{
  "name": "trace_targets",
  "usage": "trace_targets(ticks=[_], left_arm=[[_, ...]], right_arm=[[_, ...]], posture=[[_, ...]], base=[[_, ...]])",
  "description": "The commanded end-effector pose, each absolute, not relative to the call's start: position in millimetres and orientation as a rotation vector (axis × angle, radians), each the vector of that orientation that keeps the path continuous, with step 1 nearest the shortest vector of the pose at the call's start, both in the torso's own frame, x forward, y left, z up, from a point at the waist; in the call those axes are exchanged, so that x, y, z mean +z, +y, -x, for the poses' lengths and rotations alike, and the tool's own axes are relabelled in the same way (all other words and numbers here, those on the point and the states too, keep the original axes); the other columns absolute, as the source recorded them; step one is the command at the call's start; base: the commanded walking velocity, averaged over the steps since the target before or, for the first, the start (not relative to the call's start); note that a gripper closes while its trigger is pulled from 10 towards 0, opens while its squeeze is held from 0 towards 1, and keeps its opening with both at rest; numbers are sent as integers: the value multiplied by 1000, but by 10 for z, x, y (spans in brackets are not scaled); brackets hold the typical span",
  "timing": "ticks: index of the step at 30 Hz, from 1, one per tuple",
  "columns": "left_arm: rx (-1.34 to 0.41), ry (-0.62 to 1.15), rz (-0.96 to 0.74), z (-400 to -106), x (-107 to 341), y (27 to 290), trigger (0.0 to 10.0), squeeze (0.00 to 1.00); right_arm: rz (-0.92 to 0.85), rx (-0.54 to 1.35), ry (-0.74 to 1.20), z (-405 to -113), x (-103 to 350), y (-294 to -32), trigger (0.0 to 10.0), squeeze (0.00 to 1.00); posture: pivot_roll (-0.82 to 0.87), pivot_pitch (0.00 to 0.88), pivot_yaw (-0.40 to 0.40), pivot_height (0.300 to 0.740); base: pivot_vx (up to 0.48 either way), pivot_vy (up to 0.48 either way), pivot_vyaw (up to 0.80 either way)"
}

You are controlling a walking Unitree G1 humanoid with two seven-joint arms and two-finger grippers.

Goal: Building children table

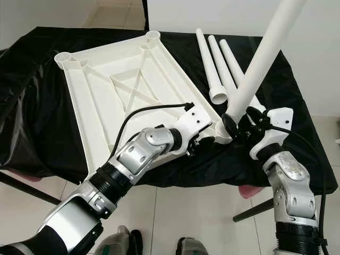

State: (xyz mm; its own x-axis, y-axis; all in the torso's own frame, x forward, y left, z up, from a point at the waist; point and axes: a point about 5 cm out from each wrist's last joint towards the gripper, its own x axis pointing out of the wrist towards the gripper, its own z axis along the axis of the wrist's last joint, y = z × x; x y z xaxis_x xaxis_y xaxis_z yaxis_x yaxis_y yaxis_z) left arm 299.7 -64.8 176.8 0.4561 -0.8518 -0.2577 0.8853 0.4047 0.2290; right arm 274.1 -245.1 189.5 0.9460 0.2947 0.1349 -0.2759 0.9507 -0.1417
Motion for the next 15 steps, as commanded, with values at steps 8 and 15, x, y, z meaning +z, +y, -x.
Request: trace_targets(ticks=[8, 15], left_arm=[[-1160, 192, -311, -2817, 1663, -876, 10000, 0], [-1101, 221, -333, -2868, 1613, -852, 10000, 0]], right_arm=[[139, 288, -140, -2721, 1870, -2485, 10000, 0], [142, 287, -139, -2724, 1872, -2485, 10000, 0]], posture=[[-106, 127, 58, 740], [-108, 127, 58, 740]], base=[[0, 0, 0], [0, 0, 0]])
